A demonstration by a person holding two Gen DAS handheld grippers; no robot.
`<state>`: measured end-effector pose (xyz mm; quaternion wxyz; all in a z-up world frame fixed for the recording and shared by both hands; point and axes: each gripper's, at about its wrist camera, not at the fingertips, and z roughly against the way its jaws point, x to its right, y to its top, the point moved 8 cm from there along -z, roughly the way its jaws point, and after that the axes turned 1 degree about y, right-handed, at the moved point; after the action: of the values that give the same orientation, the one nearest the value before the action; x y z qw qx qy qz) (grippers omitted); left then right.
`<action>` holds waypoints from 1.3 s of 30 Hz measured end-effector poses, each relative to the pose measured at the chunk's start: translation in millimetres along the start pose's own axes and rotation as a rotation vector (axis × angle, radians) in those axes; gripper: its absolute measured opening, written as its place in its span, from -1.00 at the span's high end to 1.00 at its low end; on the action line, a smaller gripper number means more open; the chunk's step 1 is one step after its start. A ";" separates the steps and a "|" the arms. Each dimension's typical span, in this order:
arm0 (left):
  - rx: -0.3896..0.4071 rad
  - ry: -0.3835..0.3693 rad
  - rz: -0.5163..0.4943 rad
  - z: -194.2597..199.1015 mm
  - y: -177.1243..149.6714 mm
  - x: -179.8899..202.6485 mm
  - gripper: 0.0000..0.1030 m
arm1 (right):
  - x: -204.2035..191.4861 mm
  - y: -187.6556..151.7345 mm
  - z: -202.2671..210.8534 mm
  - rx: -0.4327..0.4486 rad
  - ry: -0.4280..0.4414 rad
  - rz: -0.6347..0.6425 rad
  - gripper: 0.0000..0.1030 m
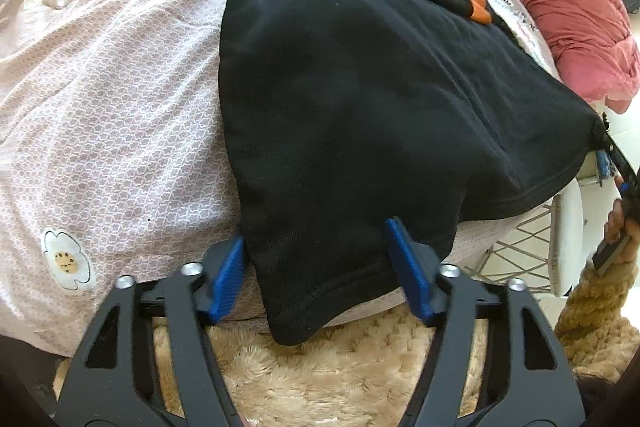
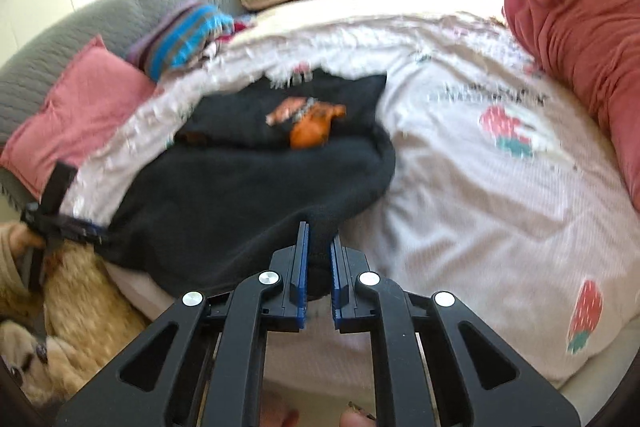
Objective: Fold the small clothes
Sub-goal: 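Close the left gripper on the hem while the right gripper grasps the hem, then lift the hem with both grippers and carry it toward the collar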
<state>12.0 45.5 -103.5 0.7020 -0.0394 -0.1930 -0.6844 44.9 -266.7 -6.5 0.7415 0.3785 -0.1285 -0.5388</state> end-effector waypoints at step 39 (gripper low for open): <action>0.483 -0.231 0.150 115.9 101.5 -6.4 0.94 | 31.8 96.7 -7.2 0.266 -0.054 -0.134 0.84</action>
<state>86.0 94.6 22.5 0.7132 0.0373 -0.4257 -0.5556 129.4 -279.3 49.3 0.6435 0.4664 -0.1929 -0.5754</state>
